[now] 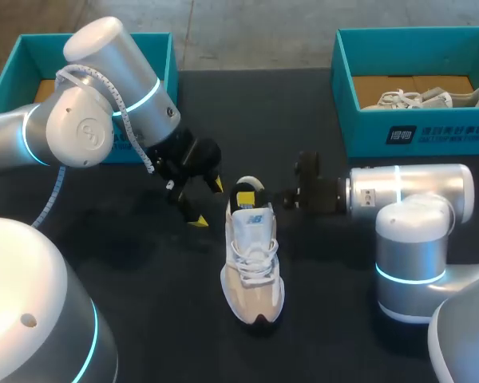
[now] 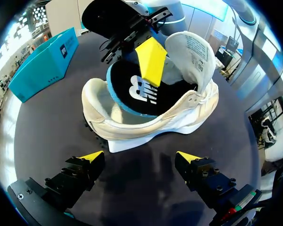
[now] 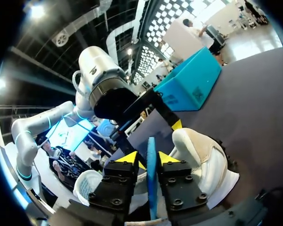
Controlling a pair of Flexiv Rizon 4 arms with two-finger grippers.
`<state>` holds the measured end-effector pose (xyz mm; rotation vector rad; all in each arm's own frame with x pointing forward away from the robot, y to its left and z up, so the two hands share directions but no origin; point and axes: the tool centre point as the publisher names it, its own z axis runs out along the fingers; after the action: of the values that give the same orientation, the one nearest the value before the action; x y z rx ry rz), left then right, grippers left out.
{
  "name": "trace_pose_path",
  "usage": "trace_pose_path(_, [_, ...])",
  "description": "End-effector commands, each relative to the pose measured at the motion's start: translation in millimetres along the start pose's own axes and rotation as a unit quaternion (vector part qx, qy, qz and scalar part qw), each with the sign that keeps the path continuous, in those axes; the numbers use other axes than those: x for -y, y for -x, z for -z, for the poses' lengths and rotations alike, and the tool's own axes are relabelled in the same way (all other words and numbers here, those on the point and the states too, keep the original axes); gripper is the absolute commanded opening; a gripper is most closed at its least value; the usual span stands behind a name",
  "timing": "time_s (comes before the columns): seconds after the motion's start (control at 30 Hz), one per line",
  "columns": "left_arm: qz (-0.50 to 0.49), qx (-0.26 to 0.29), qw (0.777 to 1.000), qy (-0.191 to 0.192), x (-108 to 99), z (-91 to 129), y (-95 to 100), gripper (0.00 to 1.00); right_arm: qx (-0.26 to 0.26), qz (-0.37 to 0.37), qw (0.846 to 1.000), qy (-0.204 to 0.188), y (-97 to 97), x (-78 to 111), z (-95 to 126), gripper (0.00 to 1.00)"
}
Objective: Take the shoe out of the shoebox, open the shoe tongue, remove and reinsert the insole, then place the shoe into the shoebox
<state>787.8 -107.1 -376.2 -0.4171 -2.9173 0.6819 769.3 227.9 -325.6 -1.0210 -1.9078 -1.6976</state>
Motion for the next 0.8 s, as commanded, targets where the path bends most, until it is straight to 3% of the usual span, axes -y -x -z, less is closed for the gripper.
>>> trace_pose_path(0.03, [-0.001,0.001,1.0,0.0,0,-1,-0.8,1.0,0.005,-0.007,1.0,-0.003,0.7,0.5,-2,0.0])
trace_pose_path(0.33, [-0.001,0.001,1.0,0.0,0,-1,-0.8,1.0,0.007,-0.038,0.999,-0.012,7.6,21.5,-3,0.0])
trace_pose_path(0.53, [-0.001,0.001,1.0,0.0,0,-1,-0.8,1.0,0.01,-0.038,0.999,-0.01,4.7,20.8,-2,0.0])
trace_pose_path(0.57, [-0.001,0.001,1.0,0.0,0,-1,-0.8,1.0,0.012,-0.036,0.999,-0.01,3.5,19.0,-2,0.06])
trace_pose_path(0.63, [-0.001,0.001,1.0,0.0,0,-1,-0.8,1.0,0.016,-0.031,0.999,-0.009,1.4,15.4,-1,0.43])
trace_pose_path(0.7, [-0.001,0.001,1.0,0.0,0,-1,-0.8,1.0,0.02,-0.025,0.999,-0.008,-0.7,11.5,-1,1.0])
trace_pose_path(0.8, [-0.001,0.001,1.0,0.0,0,-1,-0.8,1.0,0.03,-0.014,0.999,-0.008,-4.7,5.1,1,1.0])
